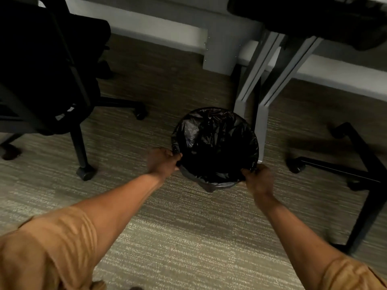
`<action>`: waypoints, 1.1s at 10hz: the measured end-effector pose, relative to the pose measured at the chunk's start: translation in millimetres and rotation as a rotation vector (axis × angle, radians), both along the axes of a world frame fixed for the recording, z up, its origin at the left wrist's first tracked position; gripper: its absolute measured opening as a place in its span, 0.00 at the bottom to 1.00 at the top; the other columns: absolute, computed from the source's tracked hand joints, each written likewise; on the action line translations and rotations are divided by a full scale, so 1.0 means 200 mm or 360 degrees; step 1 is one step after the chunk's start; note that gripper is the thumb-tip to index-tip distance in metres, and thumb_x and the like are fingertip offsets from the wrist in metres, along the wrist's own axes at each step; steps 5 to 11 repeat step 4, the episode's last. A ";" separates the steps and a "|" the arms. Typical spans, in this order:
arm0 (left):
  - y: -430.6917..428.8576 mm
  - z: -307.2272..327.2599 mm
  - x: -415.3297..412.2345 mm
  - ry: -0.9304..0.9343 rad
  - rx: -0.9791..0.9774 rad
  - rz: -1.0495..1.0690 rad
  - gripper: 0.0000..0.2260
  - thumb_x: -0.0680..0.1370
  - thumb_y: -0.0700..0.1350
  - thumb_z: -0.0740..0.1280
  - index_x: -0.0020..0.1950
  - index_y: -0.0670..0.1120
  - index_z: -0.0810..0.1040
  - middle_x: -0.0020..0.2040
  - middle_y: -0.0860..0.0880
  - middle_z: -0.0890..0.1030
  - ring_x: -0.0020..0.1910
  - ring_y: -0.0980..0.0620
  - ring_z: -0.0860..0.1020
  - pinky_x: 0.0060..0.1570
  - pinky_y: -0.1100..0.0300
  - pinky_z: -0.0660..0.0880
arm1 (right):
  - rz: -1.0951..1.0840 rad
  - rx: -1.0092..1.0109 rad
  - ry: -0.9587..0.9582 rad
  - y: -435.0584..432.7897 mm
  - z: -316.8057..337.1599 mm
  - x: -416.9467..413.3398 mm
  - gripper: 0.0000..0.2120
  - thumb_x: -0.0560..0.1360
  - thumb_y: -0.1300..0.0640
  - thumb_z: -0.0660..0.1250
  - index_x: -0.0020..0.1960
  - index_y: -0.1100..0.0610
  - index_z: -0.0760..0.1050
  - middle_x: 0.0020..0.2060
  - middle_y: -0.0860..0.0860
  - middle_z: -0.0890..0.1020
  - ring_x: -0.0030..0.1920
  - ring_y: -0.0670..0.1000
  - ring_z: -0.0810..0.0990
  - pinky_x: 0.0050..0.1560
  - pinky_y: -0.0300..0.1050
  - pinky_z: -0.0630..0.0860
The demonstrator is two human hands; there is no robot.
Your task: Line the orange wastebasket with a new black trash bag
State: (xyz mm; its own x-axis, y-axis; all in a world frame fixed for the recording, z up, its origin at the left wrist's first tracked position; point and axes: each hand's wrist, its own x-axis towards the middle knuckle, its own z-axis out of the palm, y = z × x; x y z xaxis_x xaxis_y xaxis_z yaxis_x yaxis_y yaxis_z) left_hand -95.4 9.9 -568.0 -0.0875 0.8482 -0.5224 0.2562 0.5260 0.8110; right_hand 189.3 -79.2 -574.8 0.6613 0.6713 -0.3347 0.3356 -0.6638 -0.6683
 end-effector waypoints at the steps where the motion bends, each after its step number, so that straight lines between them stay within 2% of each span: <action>1: -0.01 -0.02 0.01 0.0051 -0.0004 -0.0034 0.11 0.79 0.40 0.79 0.42 0.40 0.79 0.44 0.40 0.89 0.43 0.44 0.91 0.40 0.52 0.89 | 0.0025 0.0003 0.0026 0.00 -0.02 0.04 0.16 0.74 0.57 0.77 0.59 0.62 0.83 0.51 0.58 0.88 0.53 0.61 0.86 0.55 0.58 0.83; 2: -0.01 -0.03 0.00 0.0081 0.0002 -0.0067 0.11 0.78 0.41 0.80 0.44 0.40 0.79 0.43 0.41 0.89 0.44 0.44 0.91 0.38 0.55 0.88 | 0.0063 -0.0004 0.0001 -0.01 -0.01 0.04 0.21 0.73 0.55 0.78 0.63 0.62 0.81 0.53 0.60 0.88 0.54 0.62 0.86 0.56 0.57 0.82; 3: -0.02 -0.01 -0.01 0.0354 0.0130 -0.0197 0.19 0.78 0.54 0.80 0.35 0.47 0.76 0.32 0.52 0.84 0.35 0.49 0.85 0.31 0.60 0.78 | 0.0087 0.0014 0.0060 -0.01 0.02 0.03 0.24 0.74 0.53 0.78 0.66 0.61 0.79 0.54 0.60 0.88 0.55 0.62 0.87 0.57 0.59 0.82; 4: -0.04 0.07 -0.02 0.0727 0.0154 -0.0409 0.28 0.80 0.71 0.67 0.39 0.46 0.77 0.37 0.47 0.84 0.40 0.45 0.83 0.38 0.55 0.72 | 0.0058 0.0044 0.0028 -0.06 0.10 0.00 0.31 0.76 0.44 0.76 0.71 0.59 0.74 0.48 0.55 0.88 0.54 0.61 0.87 0.55 0.56 0.82; 11: -0.04 0.07 -0.02 0.0727 0.0154 -0.0409 0.28 0.80 0.71 0.67 0.39 0.46 0.77 0.37 0.47 0.84 0.40 0.45 0.83 0.38 0.55 0.72 | 0.0058 0.0044 0.0028 -0.06 0.10 0.00 0.31 0.76 0.44 0.76 0.71 0.59 0.74 0.48 0.55 0.88 0.54 0.61 0.87 0.55 0.56 0.82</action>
